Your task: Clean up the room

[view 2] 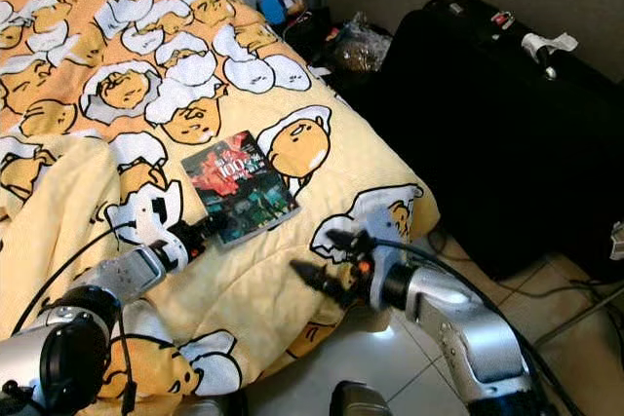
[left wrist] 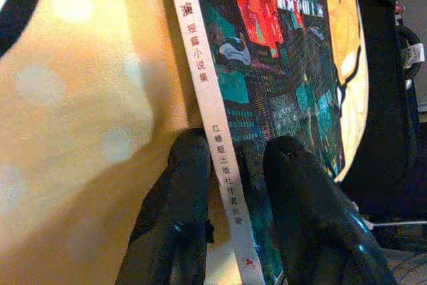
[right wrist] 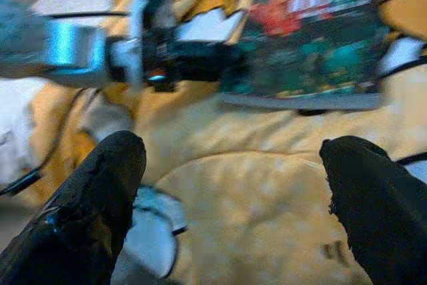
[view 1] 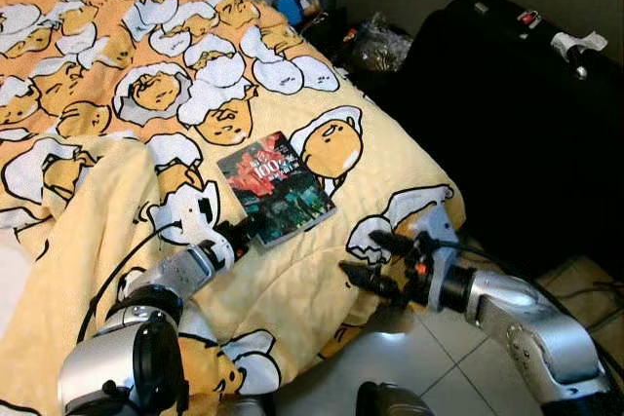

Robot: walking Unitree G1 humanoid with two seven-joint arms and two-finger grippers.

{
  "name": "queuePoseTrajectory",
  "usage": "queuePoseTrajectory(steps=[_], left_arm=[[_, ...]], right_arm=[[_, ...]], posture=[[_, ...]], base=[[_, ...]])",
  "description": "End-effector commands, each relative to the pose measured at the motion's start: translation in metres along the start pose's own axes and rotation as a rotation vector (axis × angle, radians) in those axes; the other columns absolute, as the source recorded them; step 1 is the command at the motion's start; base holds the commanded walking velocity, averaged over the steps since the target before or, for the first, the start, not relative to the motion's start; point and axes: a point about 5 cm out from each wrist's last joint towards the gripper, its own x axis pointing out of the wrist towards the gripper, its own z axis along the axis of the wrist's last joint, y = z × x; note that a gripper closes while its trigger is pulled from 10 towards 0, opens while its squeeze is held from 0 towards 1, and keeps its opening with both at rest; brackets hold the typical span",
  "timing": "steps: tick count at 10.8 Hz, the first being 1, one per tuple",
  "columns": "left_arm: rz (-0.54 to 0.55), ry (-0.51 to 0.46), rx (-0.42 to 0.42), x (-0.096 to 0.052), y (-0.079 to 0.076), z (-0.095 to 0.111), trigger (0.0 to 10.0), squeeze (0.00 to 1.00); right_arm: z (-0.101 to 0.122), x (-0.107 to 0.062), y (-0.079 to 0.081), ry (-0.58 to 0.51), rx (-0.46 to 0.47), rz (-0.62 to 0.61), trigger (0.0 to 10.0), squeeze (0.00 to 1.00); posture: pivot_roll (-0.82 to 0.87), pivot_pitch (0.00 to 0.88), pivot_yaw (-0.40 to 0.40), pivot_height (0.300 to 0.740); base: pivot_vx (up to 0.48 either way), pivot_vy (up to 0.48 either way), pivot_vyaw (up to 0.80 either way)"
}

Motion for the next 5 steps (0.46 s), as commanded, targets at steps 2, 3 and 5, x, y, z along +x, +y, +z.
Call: queuePoseTrajectory(steps=[2,3,5], left_arm=[[-0.014,0.002,0.006,-0.0003,-0.0001,-0.0013,0.0,0.00],[-0.025,-0.003,0.008,0.0002,-0.0014,-0.0007,0.0,0.00],[-0.033,-0.011,0.007,0.0000,-0.0018,0.0008,0.0,0.00]], right_arm=[[-0.0003,-0.0011,0.0077,0.011,0.020,0.069,10.0,0.00],[-0.0002,-0.0017,0.0115,0.020,0.032,0.108,10.0,0.00],[0.0000,-0.0023,0.0128,0.031,0.037,0.131,10.0,0.00]], posture=[[-0.17,0.108,0.065,0.740],[-0.17,0.106,0.064,0.740],[-0.16,0.103,0.064,0.740]], base=[[0.000,0.000,0.00],[0.000,0.000,0.00],[0.000,0.000,0.00]])
